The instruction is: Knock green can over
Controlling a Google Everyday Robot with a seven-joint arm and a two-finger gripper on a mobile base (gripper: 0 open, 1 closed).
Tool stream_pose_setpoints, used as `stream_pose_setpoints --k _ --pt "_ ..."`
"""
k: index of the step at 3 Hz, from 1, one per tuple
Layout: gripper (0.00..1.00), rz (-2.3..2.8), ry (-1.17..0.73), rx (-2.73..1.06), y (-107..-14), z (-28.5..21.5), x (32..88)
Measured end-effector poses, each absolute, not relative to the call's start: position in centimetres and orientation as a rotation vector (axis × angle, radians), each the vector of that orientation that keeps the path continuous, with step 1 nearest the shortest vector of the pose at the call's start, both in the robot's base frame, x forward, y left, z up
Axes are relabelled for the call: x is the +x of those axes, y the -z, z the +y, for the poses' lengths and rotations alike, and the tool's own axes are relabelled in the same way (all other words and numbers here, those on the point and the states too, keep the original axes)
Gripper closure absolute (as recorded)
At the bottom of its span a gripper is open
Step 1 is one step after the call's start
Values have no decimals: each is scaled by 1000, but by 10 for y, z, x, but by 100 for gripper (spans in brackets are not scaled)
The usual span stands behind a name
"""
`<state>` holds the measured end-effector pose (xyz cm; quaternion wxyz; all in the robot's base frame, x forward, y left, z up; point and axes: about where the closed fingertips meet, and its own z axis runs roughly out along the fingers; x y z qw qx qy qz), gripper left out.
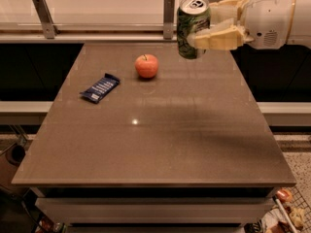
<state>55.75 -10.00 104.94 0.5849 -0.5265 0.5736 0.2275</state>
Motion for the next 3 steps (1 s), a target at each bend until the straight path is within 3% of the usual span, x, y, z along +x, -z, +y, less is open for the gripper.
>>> stream_pose_setpoints --k 3 --pt "100 1187 -345 -1314 -1057 -101 562"
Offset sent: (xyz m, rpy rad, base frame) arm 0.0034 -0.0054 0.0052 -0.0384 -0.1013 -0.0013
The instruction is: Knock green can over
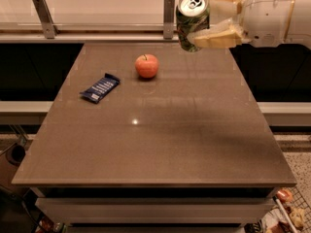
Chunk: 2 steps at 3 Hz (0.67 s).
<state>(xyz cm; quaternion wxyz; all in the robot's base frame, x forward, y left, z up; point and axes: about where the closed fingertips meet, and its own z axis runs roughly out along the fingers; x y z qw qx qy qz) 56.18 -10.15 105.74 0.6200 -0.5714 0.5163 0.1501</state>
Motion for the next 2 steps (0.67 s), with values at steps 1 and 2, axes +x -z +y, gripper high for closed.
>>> stream_pose_setpoints --k 1,2 --pt "100 1044 -194 -1340 -1071 -105 568" --pt "100 901 -35 -1360 -1087 -118 574"
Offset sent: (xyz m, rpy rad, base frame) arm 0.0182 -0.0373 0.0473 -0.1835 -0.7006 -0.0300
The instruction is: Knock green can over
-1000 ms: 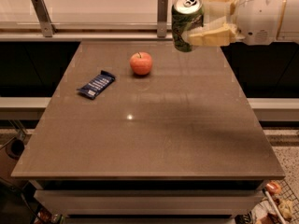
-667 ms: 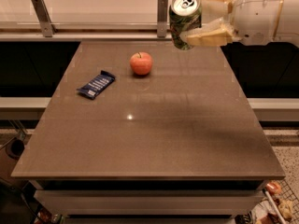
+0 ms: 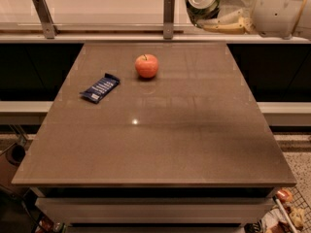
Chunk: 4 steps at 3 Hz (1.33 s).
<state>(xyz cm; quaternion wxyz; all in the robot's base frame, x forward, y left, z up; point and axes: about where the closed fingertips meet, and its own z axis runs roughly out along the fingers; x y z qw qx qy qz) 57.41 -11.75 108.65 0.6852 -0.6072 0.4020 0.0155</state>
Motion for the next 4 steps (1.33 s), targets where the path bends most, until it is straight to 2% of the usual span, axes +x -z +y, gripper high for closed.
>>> stream_pose_setpoints --k 1,4 --pt "100 765 138 -1404 -1101 -129 581" --pt "100 673 249 -1428 -1099 -127 581"
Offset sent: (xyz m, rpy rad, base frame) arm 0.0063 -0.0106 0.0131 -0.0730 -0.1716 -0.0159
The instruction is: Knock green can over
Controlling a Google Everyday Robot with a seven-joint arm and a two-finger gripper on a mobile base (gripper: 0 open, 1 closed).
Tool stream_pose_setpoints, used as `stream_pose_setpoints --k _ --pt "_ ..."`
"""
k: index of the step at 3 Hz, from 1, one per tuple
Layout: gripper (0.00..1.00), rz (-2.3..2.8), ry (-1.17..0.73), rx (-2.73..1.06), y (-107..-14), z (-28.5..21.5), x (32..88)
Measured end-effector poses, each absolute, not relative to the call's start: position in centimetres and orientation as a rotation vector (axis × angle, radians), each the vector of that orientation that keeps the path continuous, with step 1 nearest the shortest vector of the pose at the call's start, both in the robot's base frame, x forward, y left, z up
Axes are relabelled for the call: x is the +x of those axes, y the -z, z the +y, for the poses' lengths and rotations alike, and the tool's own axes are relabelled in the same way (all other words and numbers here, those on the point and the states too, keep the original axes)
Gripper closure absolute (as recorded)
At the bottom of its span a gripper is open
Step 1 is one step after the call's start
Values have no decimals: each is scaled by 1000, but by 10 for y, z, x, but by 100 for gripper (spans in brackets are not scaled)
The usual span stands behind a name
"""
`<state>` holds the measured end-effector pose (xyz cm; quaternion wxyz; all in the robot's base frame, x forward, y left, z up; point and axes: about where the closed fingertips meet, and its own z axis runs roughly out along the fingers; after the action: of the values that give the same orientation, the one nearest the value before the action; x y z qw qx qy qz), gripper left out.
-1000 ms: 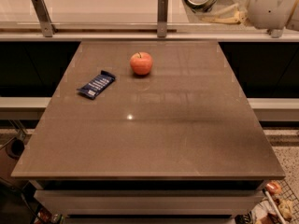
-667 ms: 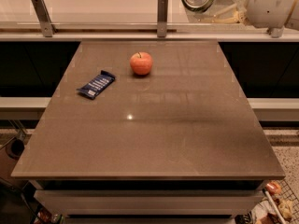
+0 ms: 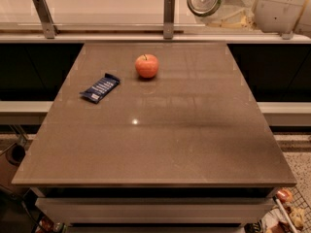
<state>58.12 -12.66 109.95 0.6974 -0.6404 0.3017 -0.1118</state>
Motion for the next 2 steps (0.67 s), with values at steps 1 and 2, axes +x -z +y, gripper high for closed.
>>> stream_pose_setpoints --k 1,2 --pt "100 589 381 -1400 -1091 -132 587" --pt "100 471 542 -1404 -1091 -140 593"
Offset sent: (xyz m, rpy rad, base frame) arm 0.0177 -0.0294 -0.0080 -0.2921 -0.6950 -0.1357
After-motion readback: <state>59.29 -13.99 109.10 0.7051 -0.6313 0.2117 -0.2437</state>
